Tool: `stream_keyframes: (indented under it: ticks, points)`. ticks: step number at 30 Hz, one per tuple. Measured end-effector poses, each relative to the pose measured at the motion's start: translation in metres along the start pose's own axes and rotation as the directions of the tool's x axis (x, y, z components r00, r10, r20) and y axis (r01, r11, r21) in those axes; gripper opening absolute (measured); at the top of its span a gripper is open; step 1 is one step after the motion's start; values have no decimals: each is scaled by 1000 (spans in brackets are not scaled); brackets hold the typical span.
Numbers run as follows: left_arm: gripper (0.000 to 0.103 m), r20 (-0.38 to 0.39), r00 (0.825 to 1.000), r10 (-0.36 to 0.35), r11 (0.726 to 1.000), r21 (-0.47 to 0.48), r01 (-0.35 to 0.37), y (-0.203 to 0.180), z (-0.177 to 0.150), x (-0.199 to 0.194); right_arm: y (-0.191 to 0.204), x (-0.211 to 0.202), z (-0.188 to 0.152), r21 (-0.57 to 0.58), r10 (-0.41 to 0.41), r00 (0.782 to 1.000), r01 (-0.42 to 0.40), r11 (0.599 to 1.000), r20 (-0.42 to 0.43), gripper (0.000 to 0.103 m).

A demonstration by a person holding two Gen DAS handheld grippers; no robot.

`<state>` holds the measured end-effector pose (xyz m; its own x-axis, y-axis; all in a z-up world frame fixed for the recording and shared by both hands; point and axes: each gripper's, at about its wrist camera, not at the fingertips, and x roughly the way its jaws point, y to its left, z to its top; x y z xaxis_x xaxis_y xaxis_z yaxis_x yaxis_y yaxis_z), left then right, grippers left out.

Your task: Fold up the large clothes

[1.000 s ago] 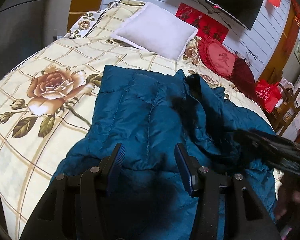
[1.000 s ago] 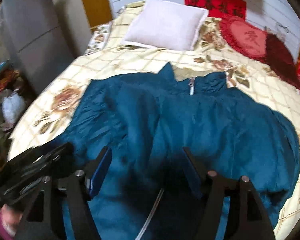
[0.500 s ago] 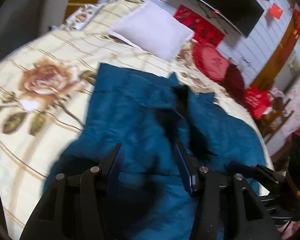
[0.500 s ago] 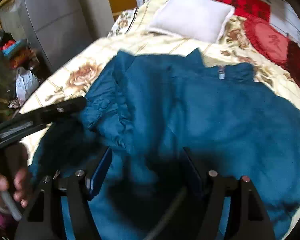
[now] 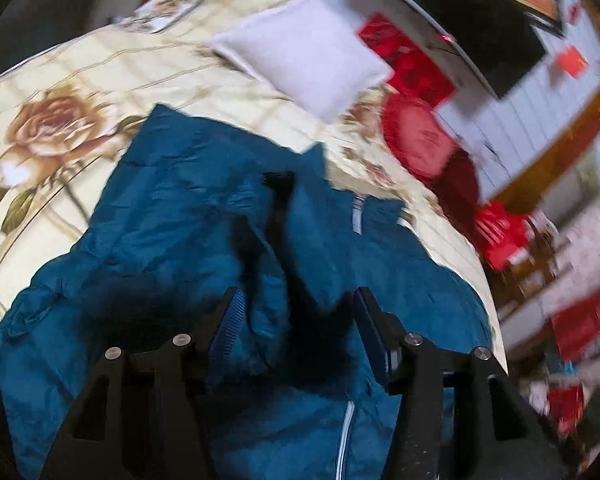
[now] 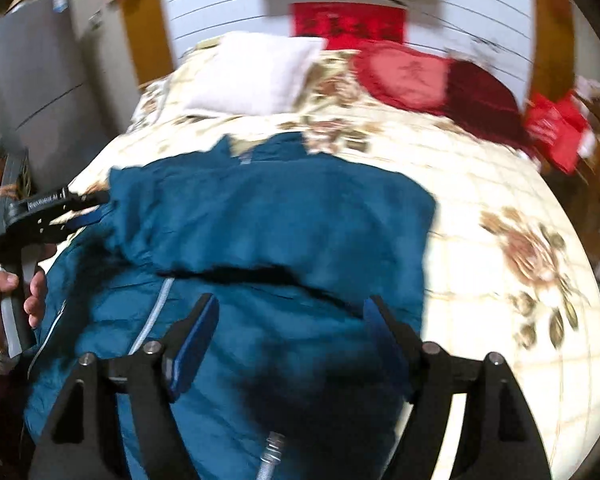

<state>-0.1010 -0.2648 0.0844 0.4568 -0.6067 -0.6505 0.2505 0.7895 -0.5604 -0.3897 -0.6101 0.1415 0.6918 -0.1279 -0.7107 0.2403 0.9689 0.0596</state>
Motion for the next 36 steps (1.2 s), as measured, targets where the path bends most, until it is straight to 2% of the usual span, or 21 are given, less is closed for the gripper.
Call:
stream_keyframes:
  ticks: [3,7,8,9,10,11,13,16,19,21,24,26,27,28,32,34,36]
  points:
    - [87,32,999,24,999,-34,-23,4,3,7,-24,-4,-6,39,-19,1000,19,999,2,81]
    - [87,-40,999,18,1000,15,-18,-7,0,27,-40,3,-13,78,-30,999,31,996,-14,81]
    - [82,-52,998,31,999,45,-29,-12,-1,29,-42,5,-14,95,-25,1000,27,995,-15,81]
    - [67,-57,997,52,994,101,-46,-19,-3,30,-45,8,-14,119,-14,1000,16,993,-13,81]
    - [59,-55,996,66,988,145,-57,-25,-2,28,-46,11,-13,145,-1,1000,3,989,-12,81]
    - [53,-45,996,80,980,186,-70,-31,0,25,-47,12,-12,166,9,1000,-6,986,-12,81]
    - [49,8,998,62,975,213,-62,-34,8,8,-46,16,-8,202,28,1000,-26,979,-4,81]
    - [49,48,998,50,975,215,-59,-28,27,-11,-31,25,4,163,29,1000,-31,986,11,81]
    - [49,23,997,71,979,188,-74,-12,36,-11,-11,40,20,99,6,999,-10,995,43,81]
    - [48,-9,996,91,983,162,-88,0,36,-3,-4,60,30,115,28,999,-33,993,42,81]
    - [48,-46,992,120,985,132,-113,19,28,15,-3,100,39,153,34,999,-34,988,2,81]
    - [49,-53,993,107,986,133,-99,23,24,20,-7,131,36,167,14,998,-3,986,-66,81]
    - [54,-55,994,97,986,143,-88,24,24,21,-9,151,31,181,16,994,4,984,-112,81]
    - [55,-59,994,95,985,151,-85,22,25,20,-10,160,28,184,18,992,6,983,-126,81]
    - [61,-54,992,112,977,188,-100,16,33,4,-8,152,29,160,12,991,10,987,-133,80]
    - [67,-4,991,130,970,208,-127,11,39,-14,-13,131,32,164,16,996,-2,986,-88,80]
    - [78,52,989,135,962,234,-144,6,41,-28,-13,110,36,151,-2,999,8,989,-35,80]
